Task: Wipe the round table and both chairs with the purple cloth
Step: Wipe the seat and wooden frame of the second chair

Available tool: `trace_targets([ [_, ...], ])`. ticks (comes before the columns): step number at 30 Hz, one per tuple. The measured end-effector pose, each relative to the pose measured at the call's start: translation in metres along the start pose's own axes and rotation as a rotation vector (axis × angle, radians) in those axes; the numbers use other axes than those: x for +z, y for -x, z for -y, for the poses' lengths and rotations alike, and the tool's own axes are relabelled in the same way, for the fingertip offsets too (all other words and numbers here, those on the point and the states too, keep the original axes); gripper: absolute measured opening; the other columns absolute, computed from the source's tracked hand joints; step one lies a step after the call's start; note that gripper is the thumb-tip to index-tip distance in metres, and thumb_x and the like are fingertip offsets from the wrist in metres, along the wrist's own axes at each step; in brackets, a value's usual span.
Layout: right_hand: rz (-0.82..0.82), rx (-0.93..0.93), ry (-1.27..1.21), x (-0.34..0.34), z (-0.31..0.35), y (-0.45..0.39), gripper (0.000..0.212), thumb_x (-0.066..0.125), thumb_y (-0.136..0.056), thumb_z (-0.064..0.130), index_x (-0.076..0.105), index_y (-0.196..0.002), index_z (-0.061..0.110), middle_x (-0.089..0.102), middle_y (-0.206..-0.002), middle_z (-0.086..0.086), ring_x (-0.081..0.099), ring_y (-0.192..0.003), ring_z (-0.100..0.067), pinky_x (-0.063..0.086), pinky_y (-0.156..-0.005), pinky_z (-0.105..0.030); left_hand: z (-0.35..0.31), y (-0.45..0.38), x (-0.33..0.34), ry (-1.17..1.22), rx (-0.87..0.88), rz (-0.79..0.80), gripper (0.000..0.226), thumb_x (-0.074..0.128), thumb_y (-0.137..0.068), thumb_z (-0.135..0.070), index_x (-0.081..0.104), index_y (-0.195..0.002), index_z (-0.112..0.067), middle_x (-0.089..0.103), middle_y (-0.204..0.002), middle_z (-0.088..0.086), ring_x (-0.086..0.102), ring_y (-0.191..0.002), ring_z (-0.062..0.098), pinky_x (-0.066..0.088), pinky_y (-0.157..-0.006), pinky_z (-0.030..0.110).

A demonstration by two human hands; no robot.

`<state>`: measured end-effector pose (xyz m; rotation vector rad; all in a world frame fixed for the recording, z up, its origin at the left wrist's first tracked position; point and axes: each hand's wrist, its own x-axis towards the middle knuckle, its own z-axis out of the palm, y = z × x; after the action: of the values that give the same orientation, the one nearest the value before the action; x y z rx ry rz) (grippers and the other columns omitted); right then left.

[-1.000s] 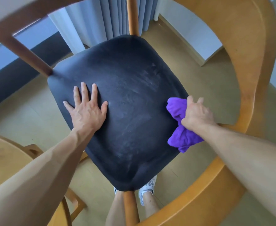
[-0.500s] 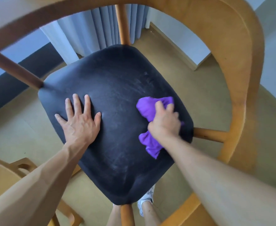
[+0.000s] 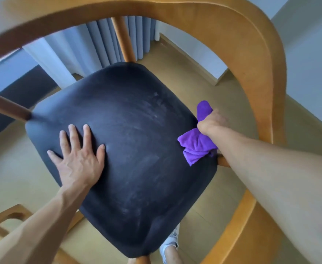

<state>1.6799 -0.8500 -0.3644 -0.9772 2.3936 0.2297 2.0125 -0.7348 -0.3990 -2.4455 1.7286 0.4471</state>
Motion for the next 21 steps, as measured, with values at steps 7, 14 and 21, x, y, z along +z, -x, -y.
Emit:
trace_targets([
  [7,-0.132,-0.555,0.059,0.043,0.111,0.085,0.074,0.076,-0.073,0.025,0.038,-0.137,0.019,0.037,-0.138,-0.014,0.048,-0.116,-0.039,0.046,-0.076,-0.041,-0.003,-0.001,0.000,0.002,0.003,0.011,0.070,0.026,-0.099,-0.058,0.004,-0.159,-0.029,-0.005,-0.168,0.004,-0.009,-0.154,0.027,0.008,-0.116,0.069],
  [14,-0.002,-1.035,0.147,0.108,0.113,0.179,0.061,0.073,-0.073,0.023,0.044,-0.126,0.029,0.036,-0.128,-0.004,0.040,-0.112,-0.032,0.041,-0.077,-0.045,0.004,0.001,0.000,-0.018,0.024,0.038,0.069,0.032,-0.100,-0.051,0.004,-0.158,-0.029,-0.008,-0.167,0.002,-0.011,-0.153,0.027,0.012,-0.116,0.069],
  [21,-0.257,-0.993,0.426,0.034,0.079,0.064,0.048,0.054,-0.087,0.015,0.041,-0.130,0.032,0.039,-0.126,-0.009,0.043,-0.112,-0.035,0.041,-0.073,-0.042,0.005,-0.002,0.005,-0.040,0.010,-0.037,0.073,0.020,-0.096,-0.065,0.009,-0.159,-0.030,0.004,-0.167,0.004,0.000,-0.154,0.028,0.018,-0.113,0.069],
])
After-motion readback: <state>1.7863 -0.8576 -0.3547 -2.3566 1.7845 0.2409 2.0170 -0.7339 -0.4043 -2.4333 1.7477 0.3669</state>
